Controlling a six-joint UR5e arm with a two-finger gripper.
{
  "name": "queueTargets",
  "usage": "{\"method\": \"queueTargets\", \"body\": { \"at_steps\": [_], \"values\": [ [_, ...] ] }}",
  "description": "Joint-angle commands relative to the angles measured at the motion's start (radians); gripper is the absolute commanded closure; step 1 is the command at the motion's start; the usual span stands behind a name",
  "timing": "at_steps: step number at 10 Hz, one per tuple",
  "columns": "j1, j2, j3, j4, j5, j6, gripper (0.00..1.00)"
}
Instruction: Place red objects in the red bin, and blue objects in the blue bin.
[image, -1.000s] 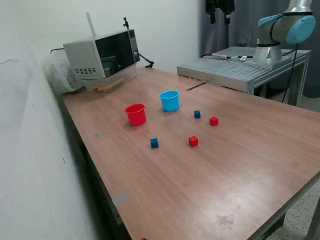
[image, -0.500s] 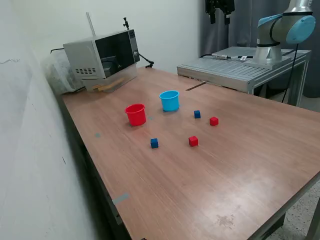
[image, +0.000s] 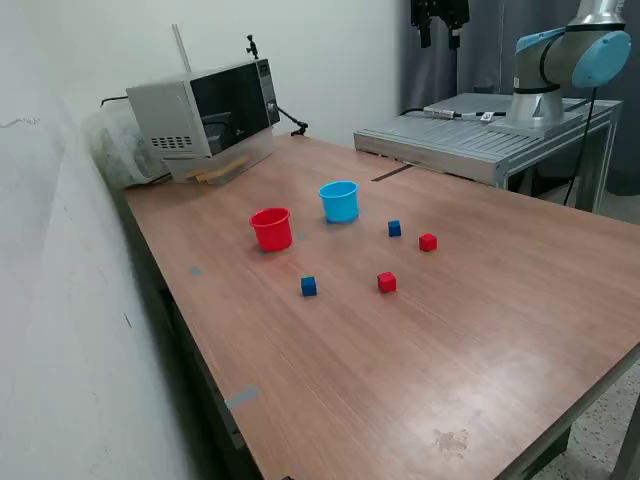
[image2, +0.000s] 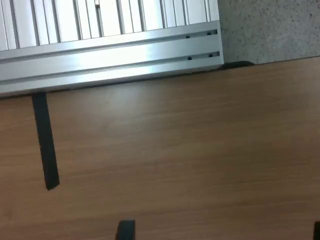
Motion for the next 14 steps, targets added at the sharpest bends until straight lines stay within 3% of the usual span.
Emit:
{"method": "queueTargets", "body": {
  "at_steps": [1,6,8,10,12,14],
  "values": [
    [0.0,-0.001,-0.002,-0.002,0.003,-0.005,0.0],
    [0.017,0.011,-0.043,-0.046,0.02,-0.002,0.0],
    [0.038,0.049,-0.041,-0.222,0.096,-0.002,0.0],
    [0.052,0.158,-0.038,-0.312,0.098,-0.02,0.0],
    [0.199,0.268,-0.029,-0.417,0.086,-0.102,0.0],
    [0.229,0.4,-0.031,-0.466,0.061,-0.147,0.0]
  ]
}}
